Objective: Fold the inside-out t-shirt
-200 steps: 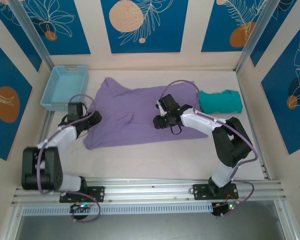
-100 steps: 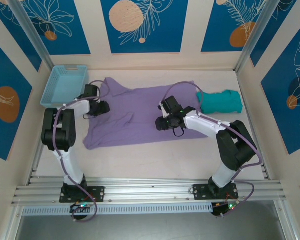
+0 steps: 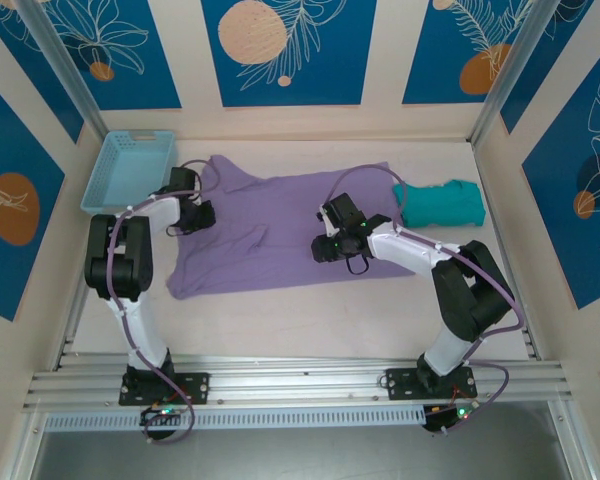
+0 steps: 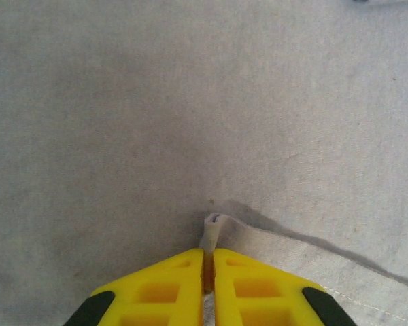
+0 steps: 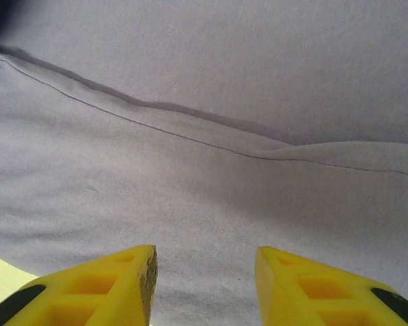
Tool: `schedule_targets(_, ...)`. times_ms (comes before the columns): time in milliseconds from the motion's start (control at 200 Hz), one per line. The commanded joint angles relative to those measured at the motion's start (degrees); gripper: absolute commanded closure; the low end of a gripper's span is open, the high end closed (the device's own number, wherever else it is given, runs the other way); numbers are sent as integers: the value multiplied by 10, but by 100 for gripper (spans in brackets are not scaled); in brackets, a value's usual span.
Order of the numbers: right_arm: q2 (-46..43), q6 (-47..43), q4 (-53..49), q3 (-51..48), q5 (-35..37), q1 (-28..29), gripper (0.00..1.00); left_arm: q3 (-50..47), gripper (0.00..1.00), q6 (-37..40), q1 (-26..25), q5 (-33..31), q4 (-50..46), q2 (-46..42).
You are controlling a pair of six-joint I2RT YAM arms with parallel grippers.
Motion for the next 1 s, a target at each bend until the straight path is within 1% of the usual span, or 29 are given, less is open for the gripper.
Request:
schedule_targets(0, -2, 10, 0, -6, -2, -2, 57, 17, 91, 6, -1, -15, -16, -3)
schedule_targets(215, -4, 11, -2, -9, -1, -2, 57, 26, 98, 16, -1, -51, -29, -30)
schedule_targets(415, -11, 7, -5, -12, 5, -3, 57, 24, 99, 27, 2, -94, -32, -60)
schedule_targets(545, -10, 8, -6, -13, 4, -3, 56, 23, 99, 24, 8, -101, -26, -58)
schedule_targets(630, -9, 8, -6, -15, 4, -4, 57, 29, 91, 24, 10, -104, -22, -44)
schedule_targets(765, -12, 7, -20, -11, 13, -6, 57, 54, 83, 28, 13, -109, -35, -11)
schedule_targets(820, -20, 6, -31, -11, 26, -8, 56, 62, 77, 28, 14, -119, -41, -7)
schedule_targets(925, -44, 11, -56, -16, 46, -29, 54, 57, 60, 26, 14, -130, -43, -31)
schedule_targets(995, -69, 18, -63, -30, 47, -56, 49, 32, 54, 11, 11, -111, -35, -71)
